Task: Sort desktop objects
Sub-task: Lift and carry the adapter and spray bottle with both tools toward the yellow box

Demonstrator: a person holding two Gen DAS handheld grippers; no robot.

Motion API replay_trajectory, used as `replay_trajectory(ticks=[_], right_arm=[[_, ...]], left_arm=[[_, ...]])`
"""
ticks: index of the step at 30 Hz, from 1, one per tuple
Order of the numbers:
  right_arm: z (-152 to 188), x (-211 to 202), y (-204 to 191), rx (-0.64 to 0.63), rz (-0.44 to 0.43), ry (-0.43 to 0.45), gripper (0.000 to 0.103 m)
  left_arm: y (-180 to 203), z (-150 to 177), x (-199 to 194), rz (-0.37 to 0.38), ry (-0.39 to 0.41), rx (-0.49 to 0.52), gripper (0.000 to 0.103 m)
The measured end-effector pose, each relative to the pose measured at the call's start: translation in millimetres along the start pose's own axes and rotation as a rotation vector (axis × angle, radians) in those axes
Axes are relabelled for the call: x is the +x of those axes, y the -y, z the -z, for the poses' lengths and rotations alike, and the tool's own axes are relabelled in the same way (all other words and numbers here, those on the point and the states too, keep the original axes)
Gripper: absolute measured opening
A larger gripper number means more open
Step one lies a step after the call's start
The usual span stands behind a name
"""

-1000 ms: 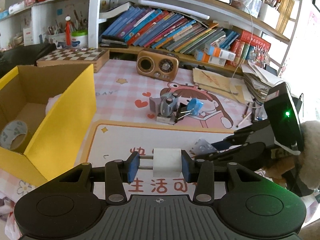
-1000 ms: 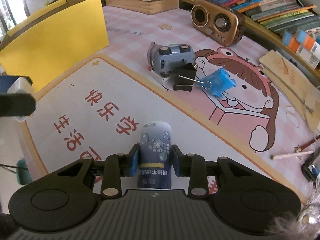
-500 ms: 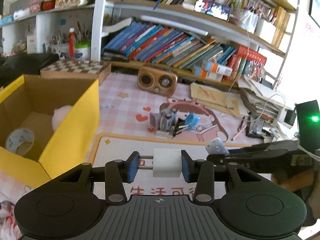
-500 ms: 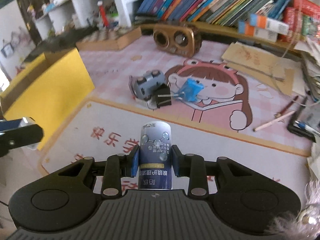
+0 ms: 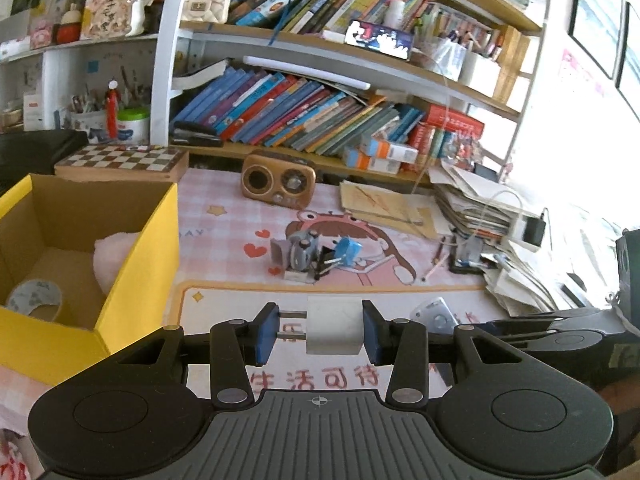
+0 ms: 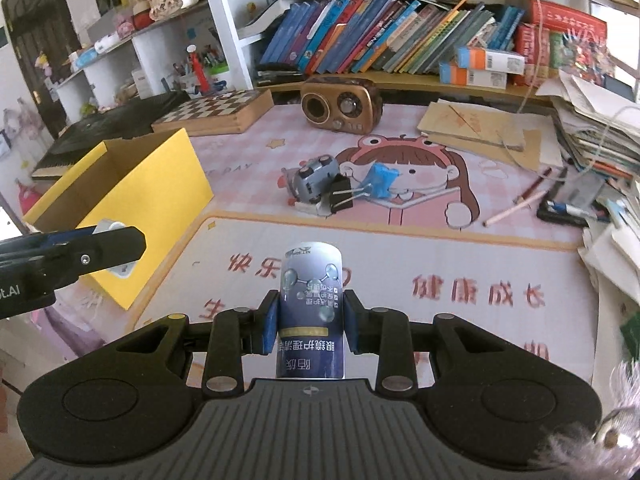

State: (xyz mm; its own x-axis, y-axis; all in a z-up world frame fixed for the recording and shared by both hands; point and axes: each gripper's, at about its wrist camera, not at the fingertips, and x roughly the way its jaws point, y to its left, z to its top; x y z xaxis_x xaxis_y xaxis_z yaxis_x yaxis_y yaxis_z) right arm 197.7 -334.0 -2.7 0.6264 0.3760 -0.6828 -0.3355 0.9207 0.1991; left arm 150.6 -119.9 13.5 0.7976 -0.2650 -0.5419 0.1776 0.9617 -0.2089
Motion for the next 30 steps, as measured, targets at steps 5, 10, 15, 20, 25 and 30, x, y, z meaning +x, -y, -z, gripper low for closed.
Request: replay_trajectory(ticks=[5, 10, 15, 20, 25, 30], right_arm=[[17, -12, -29, 0.002, 0.021, 0.004, 0.030], [36, -20, -62, 0.003, 0.028, -0.016, 0.030], [57, -26, -95, 0.002, 0.024, -0.039, 0.030], [76, -29, -127, -0.006, 0.008, -0.057, 0.030], [93, -28, -157, -0.024, -0.020, -0.083, 0.030], [102, -27, -182, -0.045, -0.052, -0.098, 0.030]], left_arm=[[-15, 11, -21, 0.027, -0.008, 0.008, 0.042], [-34, 27, -46, 0.032, -0.020, 0.004, 0.042], [-56, 44, -71, 0.022, -0.040, -0.014, 0.041], [-74, 59, -94, 0.013, -0.056, -0.019, 0.042], [-93, 74, -115, -0.007, -0.068, -0.032, 0.041], [-108, 85, -132, -0.032, -0.075, -0.050, 0.041]])
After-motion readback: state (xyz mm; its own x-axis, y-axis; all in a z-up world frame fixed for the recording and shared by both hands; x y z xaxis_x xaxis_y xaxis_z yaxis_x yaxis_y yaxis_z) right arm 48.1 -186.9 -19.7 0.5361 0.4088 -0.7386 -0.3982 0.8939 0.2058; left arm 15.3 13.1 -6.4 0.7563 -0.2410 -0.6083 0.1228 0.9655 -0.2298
